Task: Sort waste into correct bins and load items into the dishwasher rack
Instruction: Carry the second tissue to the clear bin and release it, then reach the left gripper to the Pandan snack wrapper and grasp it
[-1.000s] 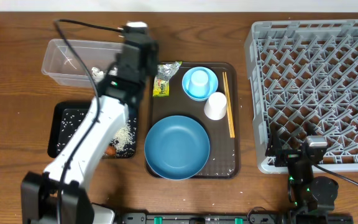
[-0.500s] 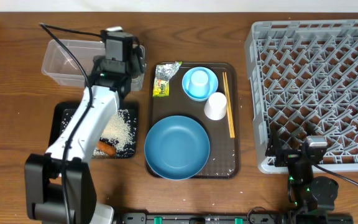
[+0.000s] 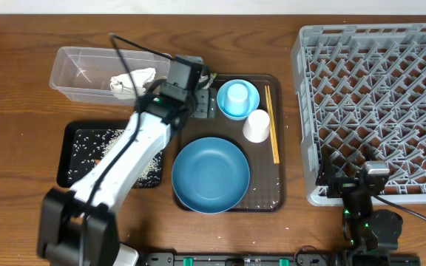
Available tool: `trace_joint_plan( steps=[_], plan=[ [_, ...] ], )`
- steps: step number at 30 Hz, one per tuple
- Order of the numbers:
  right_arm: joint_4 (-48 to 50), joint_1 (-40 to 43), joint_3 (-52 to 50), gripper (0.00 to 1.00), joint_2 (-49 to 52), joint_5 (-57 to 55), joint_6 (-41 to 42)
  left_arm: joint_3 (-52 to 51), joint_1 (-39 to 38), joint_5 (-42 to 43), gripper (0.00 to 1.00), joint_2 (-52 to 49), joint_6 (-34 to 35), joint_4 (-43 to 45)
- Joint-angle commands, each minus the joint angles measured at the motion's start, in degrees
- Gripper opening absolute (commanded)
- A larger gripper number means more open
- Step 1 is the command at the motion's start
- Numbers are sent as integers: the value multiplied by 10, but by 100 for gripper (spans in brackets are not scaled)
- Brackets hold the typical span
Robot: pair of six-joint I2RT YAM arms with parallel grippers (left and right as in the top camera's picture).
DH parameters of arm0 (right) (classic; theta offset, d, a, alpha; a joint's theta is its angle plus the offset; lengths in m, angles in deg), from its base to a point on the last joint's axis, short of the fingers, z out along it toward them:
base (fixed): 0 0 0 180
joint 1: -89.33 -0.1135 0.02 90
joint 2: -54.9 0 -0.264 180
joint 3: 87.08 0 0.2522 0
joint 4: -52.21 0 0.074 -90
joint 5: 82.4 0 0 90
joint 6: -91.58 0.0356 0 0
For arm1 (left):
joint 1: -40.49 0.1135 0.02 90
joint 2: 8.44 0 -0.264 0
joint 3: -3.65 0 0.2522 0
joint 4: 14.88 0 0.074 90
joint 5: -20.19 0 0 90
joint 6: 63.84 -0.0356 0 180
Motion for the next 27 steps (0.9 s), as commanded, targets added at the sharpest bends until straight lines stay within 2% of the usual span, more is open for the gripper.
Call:
trace_joint_plan(
  steps=[1, 8, 10, 14, 20, 27],
  plan=[
    [-1, 7, -1, 99, -3, -2, -2, 1, 2, 3, 84, -49, -38, 3],
    [-1, 7, -1, 99, -3, -2, -2, 1, 3, -21, 84, -123, -88, 87],
    [-1, 7, -1, 99, -3, -2, -2, 1, 3, -30, 80, -135, -96, 104],
    [-1, 7, -1, 99, -3, -2, -2, 1, 3, -30, 80, -158, -140, 125],
    [-1, 7, -1, 99, -3, -2, -2, 1, 3, -75, 80, -188, -153, 160],
    [-1, 7, -1, 99, -3, -2, -2, 1, 3, -86, 80, -214, -161, 219]
  ],
)
